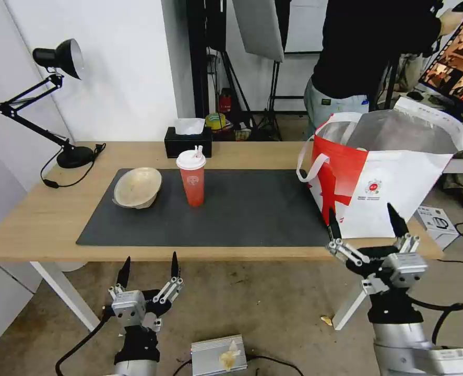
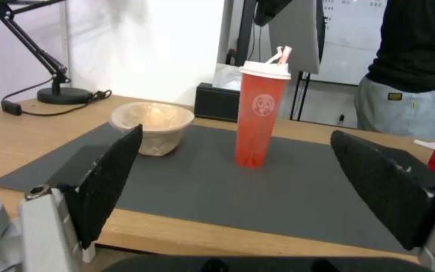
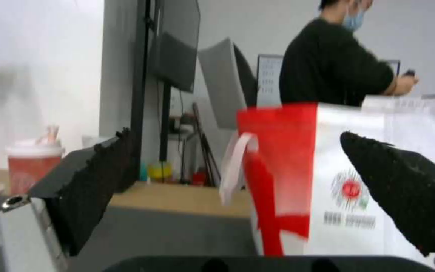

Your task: Pick up the trash from the table and place it into the takeout bag.

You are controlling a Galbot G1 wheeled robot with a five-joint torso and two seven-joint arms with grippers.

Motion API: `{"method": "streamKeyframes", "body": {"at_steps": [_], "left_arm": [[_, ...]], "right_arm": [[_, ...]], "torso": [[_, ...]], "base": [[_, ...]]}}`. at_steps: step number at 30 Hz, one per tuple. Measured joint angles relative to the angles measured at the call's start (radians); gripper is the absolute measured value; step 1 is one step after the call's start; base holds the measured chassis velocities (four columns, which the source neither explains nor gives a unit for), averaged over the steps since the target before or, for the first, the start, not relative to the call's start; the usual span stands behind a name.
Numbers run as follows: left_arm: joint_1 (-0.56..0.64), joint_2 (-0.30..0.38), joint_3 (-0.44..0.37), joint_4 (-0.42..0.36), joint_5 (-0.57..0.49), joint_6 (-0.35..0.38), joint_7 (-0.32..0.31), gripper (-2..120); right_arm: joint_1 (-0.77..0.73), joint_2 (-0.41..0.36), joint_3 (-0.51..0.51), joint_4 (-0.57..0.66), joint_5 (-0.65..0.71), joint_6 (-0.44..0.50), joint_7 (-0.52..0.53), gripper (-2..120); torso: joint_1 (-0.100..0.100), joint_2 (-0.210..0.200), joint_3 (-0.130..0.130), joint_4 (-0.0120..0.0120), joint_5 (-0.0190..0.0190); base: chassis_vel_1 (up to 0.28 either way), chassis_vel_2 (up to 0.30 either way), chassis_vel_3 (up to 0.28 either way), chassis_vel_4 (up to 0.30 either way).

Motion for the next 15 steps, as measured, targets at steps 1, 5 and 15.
{"method": "streamKeyframes", "body": {"at_steps": [1,5,15], "left_arm": [[-0.001,0.0,-0.001,0.0,-0.001,0.0,0.0,100],[-0.005,0.005,-0.002,0.003,-0.008,0.0,0.0,100],[-0.011,0.007,-0.001,0.014,-0.012,-0.001,0.0,100]], "right_arm": [[-0.001,0.002,-0.008,-0.003,-0.005,-0.002,0.003,100],[-0.016,0.016,-0.044,-0.018,-0.045,-0.007,0.018,100],[-0.026,0.028,-0.061,-0.049,-0.096,-0.011,0.042,100]], "torso": [[0.0,0.0,0.0,0.0,0.0001],[0.0,0.0,0.0,0.0,0.0],[0.0,0.0,0.0,0.0,0.0]], "base": [[0.0,0.0,0.0,0.0],[0.0,0.0,0.0,0.0],[0.0,0.0,0.0,0.0]]}}
